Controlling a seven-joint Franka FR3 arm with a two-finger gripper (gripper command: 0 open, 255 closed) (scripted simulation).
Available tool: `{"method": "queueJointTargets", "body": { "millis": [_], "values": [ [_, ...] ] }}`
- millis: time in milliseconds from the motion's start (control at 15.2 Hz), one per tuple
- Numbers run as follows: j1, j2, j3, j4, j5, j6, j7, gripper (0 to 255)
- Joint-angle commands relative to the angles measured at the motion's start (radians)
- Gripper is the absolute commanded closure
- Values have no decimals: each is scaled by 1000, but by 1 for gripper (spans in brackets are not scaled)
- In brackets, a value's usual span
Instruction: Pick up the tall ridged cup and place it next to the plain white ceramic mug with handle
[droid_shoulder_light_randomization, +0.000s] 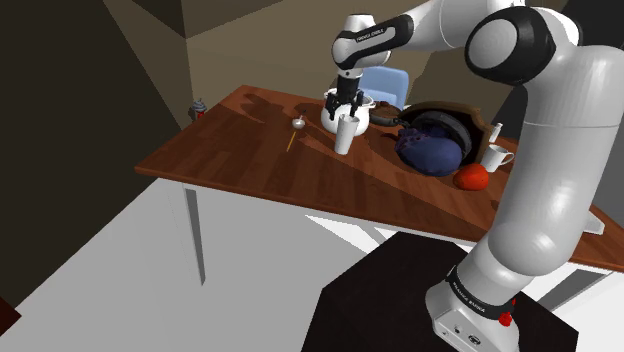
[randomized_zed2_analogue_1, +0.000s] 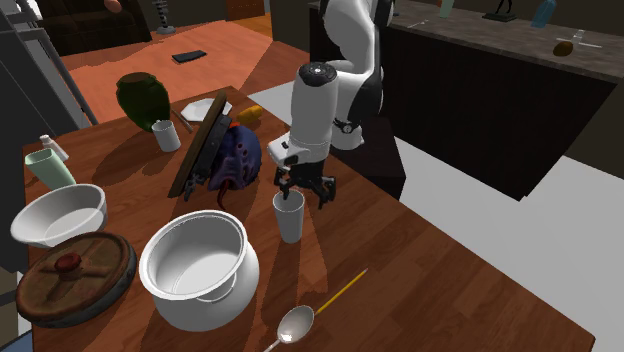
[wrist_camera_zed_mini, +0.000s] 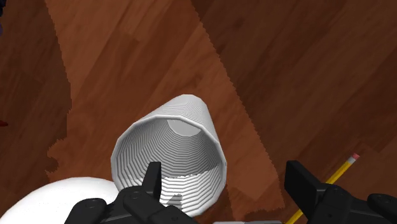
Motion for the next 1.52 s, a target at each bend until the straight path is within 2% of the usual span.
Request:
{"method": "queueJointTargets", "body": {
  "millis": [0, 264, 792, 858, 1452],
  "values": [
    [-2, 13, 0, -9, 1, 23, -1, 0],
    [-6, 36, 0, -38, 4, 75, -3, 0],
    [-6, 36, 0, -38, 4, 74, -3, 0],
    [-6, 36, 0, -38, 4, 74, -3, 255],
    [-6, 36, 0, -38, 4, 75, -3, 255]
  ]
}}
